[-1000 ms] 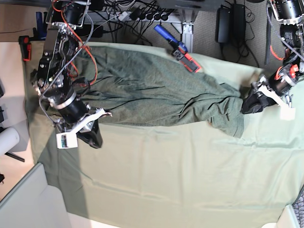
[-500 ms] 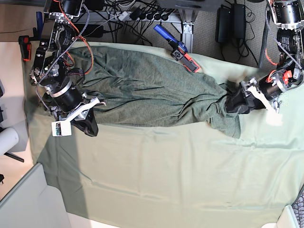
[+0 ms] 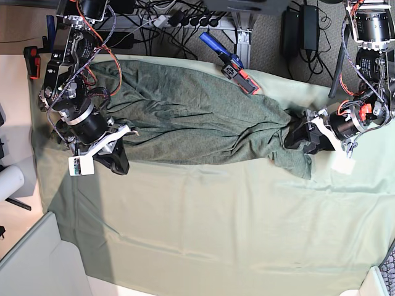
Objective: Fold the T-shirt properly
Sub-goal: 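Hold both shirt ends and pull them apart to stretch the shirt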
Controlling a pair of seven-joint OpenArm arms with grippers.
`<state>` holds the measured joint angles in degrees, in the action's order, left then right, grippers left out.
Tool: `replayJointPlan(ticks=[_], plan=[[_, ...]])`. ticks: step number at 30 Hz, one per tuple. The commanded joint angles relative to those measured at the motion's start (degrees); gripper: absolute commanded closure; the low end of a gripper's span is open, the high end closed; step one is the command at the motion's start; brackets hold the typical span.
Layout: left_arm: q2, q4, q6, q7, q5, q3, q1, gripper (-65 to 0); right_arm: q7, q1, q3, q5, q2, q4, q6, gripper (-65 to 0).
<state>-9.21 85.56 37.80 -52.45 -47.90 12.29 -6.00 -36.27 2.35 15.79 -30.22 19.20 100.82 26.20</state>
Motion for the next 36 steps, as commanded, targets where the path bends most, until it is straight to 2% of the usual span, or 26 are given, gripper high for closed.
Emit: replayJointPlan(ticks=[1, 10, 13, 19, 20, 21, 24, 25, 26, 30, 36], plan=[[-0.3, 0.7, 0.9, 1.2, -0.7, -0.1, 0.7, -44.4, 1.3, -0.7, 0.5, -0.9, 0.7, 0.9, 0.4, 0.0], [-0.3, 0.7, -0.7, 1.2, 1.7, -1.6, 0.7, -44.3, 1.2, -0.7, 0.5, -0.9, 0.7, 0.9, 0.4, 0.0], [-0.3, 0.7, -0.7, 1.2, 2.1, -4.7, 0.4, -44.2, 1.2, -0.7, 0.5, -0.9, 0.7, 0.9, 0.4, 0.0], [-0.3, 0.7, -0.7, 3.1, 8.7, -12.8, 0.3, -43.7, 0.5, -0.7, 0.5, -0.9, 0.6, 0.9, 0.4, 0.0], [-0.3, 0.7, -0.7, 3.8, 9.3, -13.3, 0.3, -40.9, 0.3, -0.7, 0.4, -0.9, 0.6, 0.9, 0.4, 0.0], [-0.3, 0.7, -0.7, 4.5, 9.6, -13.6, 0.3, -35.3, 0.2, -0.7, 0.4, -0.9, 0.6, 0.9, 0.4, 0.0], [-0.3, 0.7, -0.7, 7.2, 11.0, -13.4, 0.3, -9.6, 0.2, -0.7, 0.5, -0.9, 0.6, 0.9, 0.4, 0.0], [-0.3, 0.7, -0.7, 8.2, 12.1, -13.4, 0.3, -3.0, 0.2, -0.7, 0.4, -0.9, 0.6, 0.9, 0.4, 0.0], [-0.3, 0.7, -0.7, 9.0, 13.4, -13.3, 0.3, 0.0, 0.2, -0.7, 0.4, -0.9, 0.6, 0.9, 0.4, 0.0], [-0.3, 0.7, -0.7, 9.2, 16.0, -11.9, 0.8, 0.0, 0.2, -0.7, 0.5, -0.9, 0.6, 0.9, 0.4, 0.0], [-0.3, 0.7, -0.7, 10.2, 16.0, -2.2, 3.5, 0.0, 0.2, -0.7, 0.5, -0.8, 0.7, 0.9, 0.4, 0.0]])
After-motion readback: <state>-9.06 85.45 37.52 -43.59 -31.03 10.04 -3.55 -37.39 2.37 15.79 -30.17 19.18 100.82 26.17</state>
